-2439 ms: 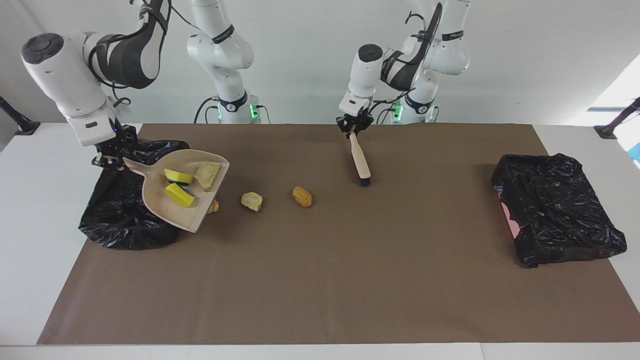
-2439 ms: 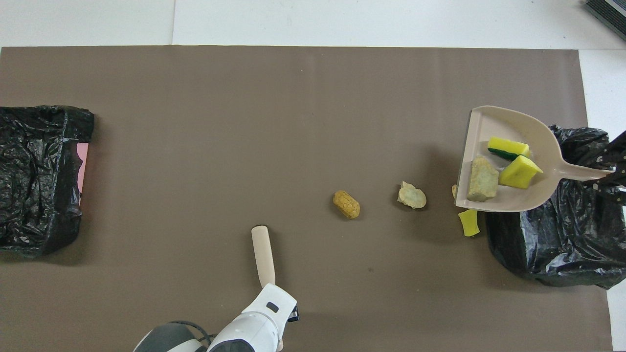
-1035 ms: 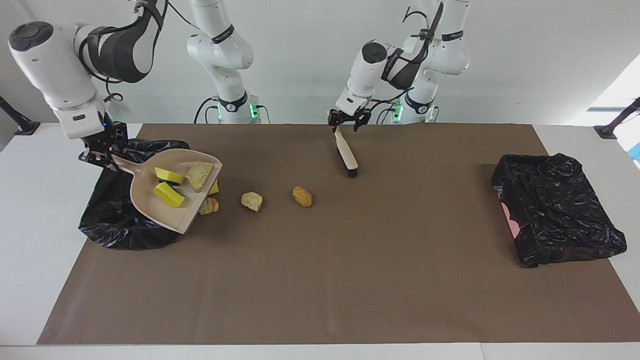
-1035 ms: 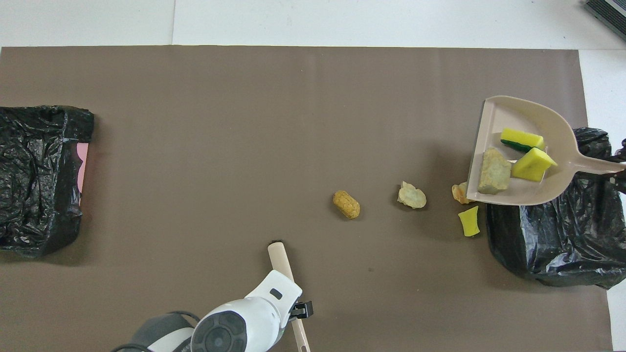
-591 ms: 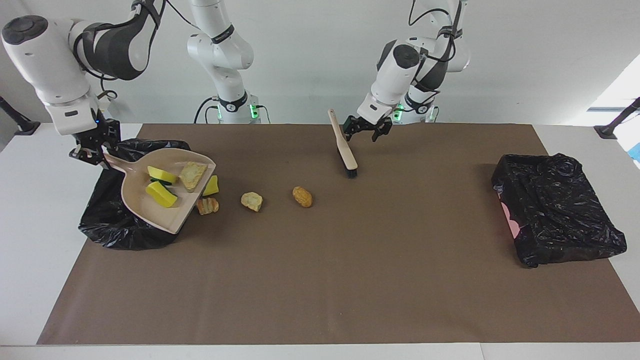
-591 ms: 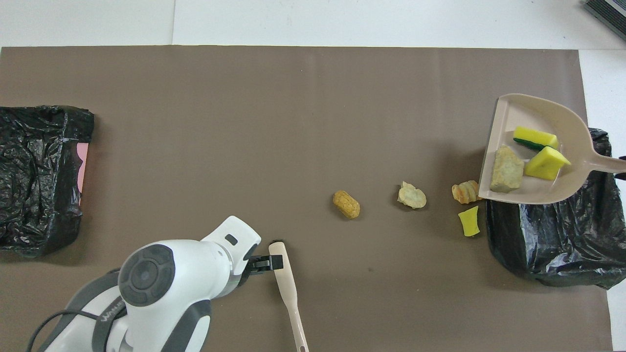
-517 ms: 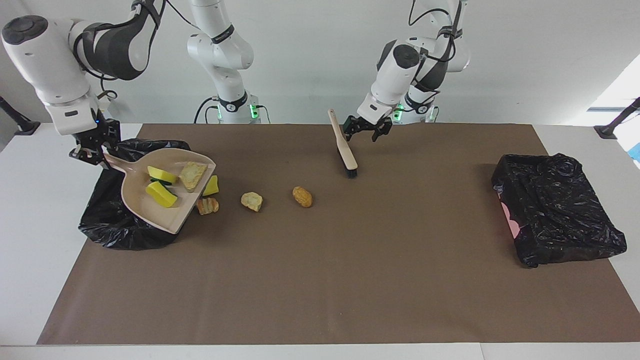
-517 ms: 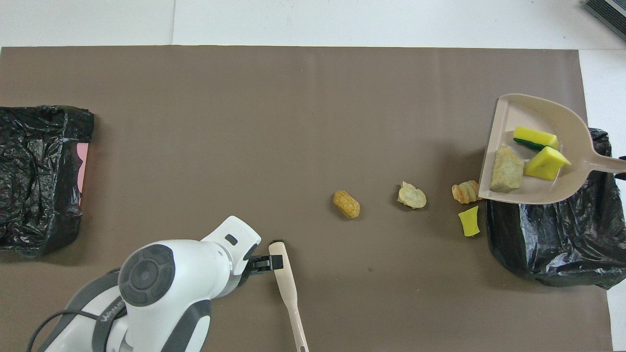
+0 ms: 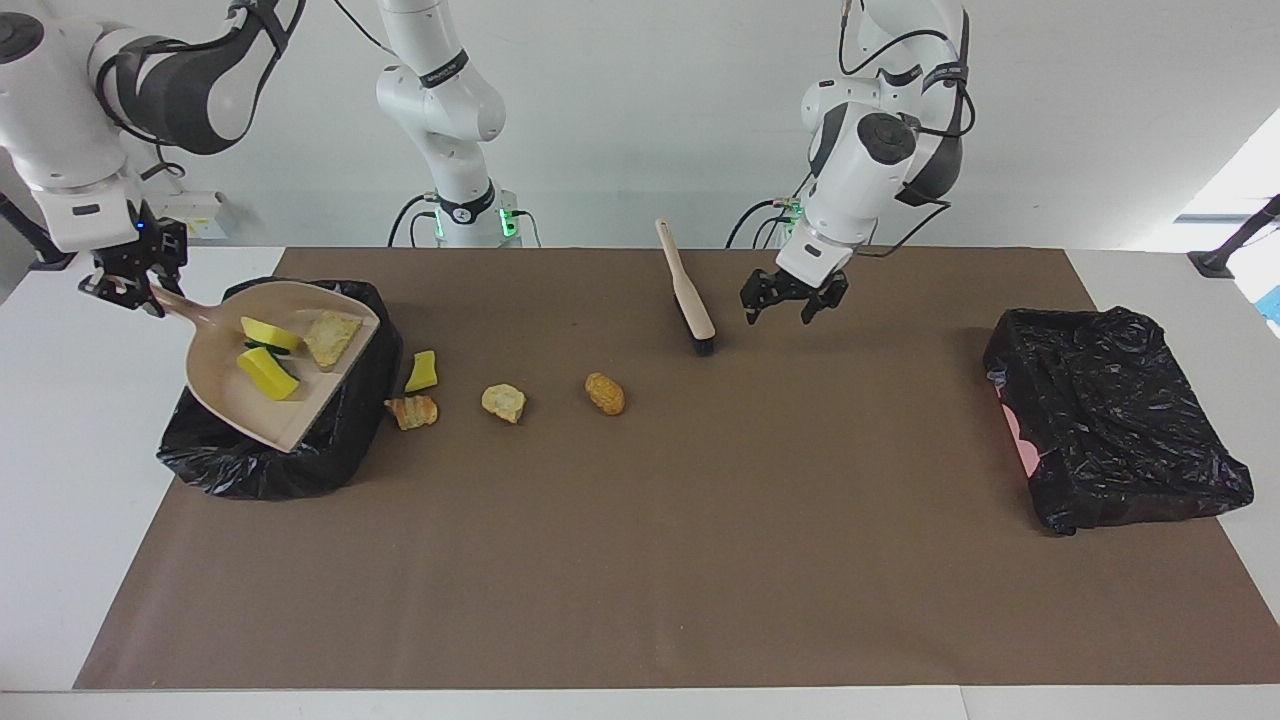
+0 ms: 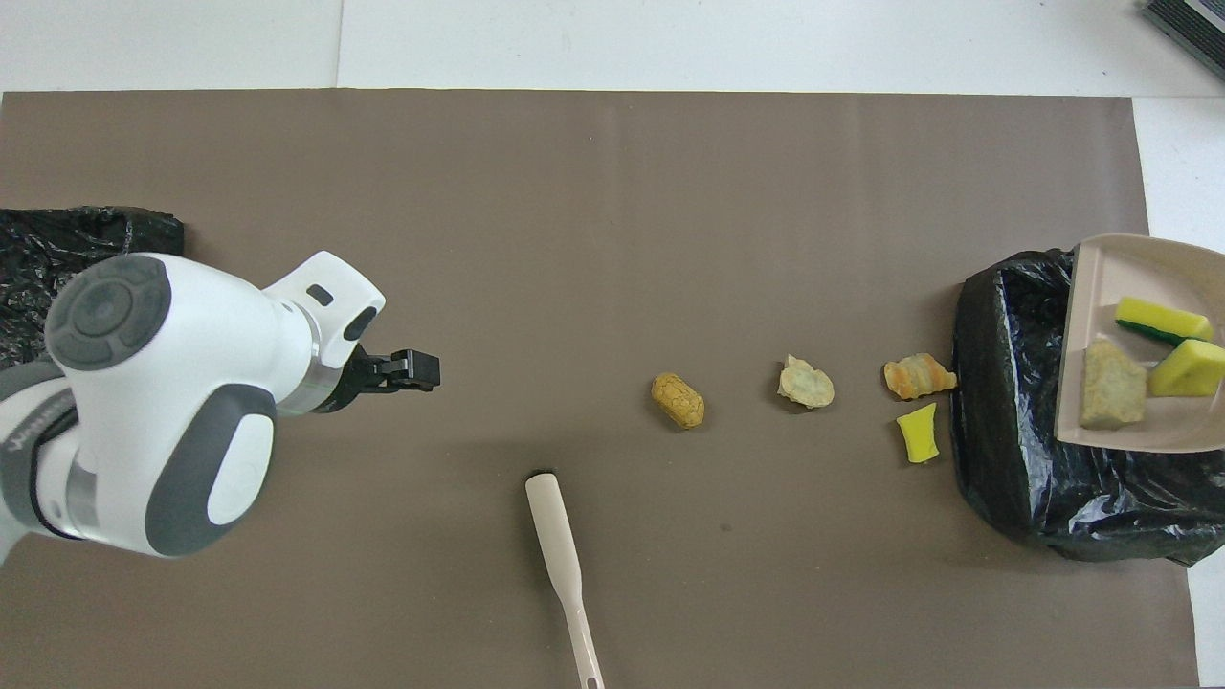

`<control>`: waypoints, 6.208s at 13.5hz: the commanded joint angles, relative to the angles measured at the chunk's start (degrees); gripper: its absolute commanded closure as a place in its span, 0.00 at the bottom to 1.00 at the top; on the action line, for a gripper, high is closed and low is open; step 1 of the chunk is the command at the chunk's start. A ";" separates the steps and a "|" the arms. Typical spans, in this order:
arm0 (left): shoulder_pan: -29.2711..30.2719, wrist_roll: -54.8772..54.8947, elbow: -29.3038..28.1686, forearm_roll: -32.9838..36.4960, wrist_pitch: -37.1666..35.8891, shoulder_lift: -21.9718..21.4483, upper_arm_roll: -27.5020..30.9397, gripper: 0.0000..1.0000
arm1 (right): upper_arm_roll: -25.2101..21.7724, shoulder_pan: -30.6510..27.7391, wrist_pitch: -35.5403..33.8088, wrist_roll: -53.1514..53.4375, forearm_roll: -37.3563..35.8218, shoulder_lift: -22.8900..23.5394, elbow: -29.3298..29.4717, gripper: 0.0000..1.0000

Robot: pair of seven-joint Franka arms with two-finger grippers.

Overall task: Sweep and dump trash in bin
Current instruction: 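Tip the dustpan into the bin with the right gripper while the left gripper retracts, then bring the empty dustpan back to the table center with the right gripper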

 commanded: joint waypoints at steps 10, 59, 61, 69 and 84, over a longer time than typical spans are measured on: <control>11.62 18.06 18.49 12.52 -13.70 5.73 -0.33 0.00 | 1.63 2.97 6.11 11.07 -19.73 -5.18 -9.32 1.00; 11.89 17.62 20.87 12.44 -19.17 3.62 -0.50 0.00 | 2.95 47.88 -1.29 125.16 18.65 8.43 2.19 1.00; 11.89 17.62 20.87 12.44 -19.17 3.62 -0.42 0.00 | 2.95 50.60 1.00 129.54 18.49 11.06 2.71 1.00; 11.89 17.62 20.87 12.44 -19.17 3.62 -0.42 0.00 | 2.86 60.19 13.23 143.72 17.51 29.16 15.26 1.00; 11.89 17.97 20.95 12.27 -19.08 3.71 -0.42 0.00 | 3.03 61.86 12.61 140.04 18.30 14.78 1.34 0.00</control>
